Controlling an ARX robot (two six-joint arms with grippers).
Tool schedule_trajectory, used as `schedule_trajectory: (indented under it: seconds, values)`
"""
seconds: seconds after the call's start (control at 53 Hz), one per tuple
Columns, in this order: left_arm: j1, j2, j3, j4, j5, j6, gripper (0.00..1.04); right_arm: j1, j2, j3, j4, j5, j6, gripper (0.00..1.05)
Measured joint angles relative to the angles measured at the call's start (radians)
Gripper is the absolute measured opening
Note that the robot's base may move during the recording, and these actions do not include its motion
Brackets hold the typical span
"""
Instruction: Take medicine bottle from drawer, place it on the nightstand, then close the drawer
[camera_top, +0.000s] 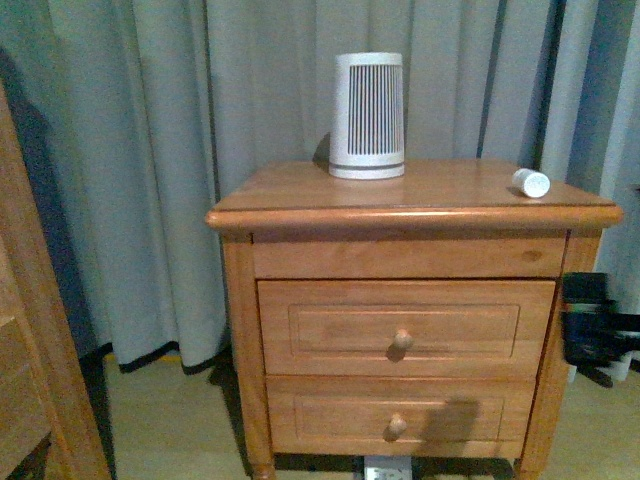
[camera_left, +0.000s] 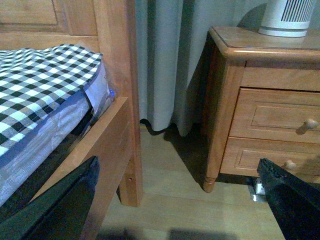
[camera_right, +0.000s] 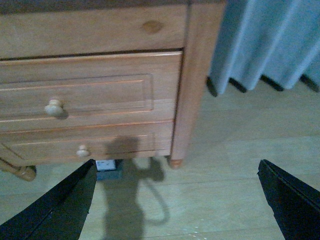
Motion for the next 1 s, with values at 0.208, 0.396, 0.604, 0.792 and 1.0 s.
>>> schedule_trajectory:
  seconds: [0.208, 0.396, 0.604, 0.792, 1.0]
  values:
    - [0.0, 0.0, 0.0, 0.0, 0.0, 0.0, 0.98, -0.018, -0.557, -0.251, -0.195, 0.106, -0.047, 0.98]
    - [0.0, 0.0, 0.0, 0.0, 0.0, 0.0, 0.98, 0.033, -1.08, -0.39, -0.475, 0.234, -0.061, 0.98]
    - [0.0, 0.0, 0.0, 0.0, 0.0, 0.0, 0.98, 0.079, -1.39, -0.536, -0.594, 0.266, -0.082, 0.98]
    - [0.0, 0.0, 0.0, 0.0, 0.0, 0.0, 0.98, -0.069, -1.469, -0.573, -0.526, -0.174, -0.103, 0.78]
    - [0.0, 0.0, 0.0, 0.0, 0.0, 0.0, 0.98, -0.089, -1.51, -0.612, -0.52, -0.285, -0.114, 0.43]
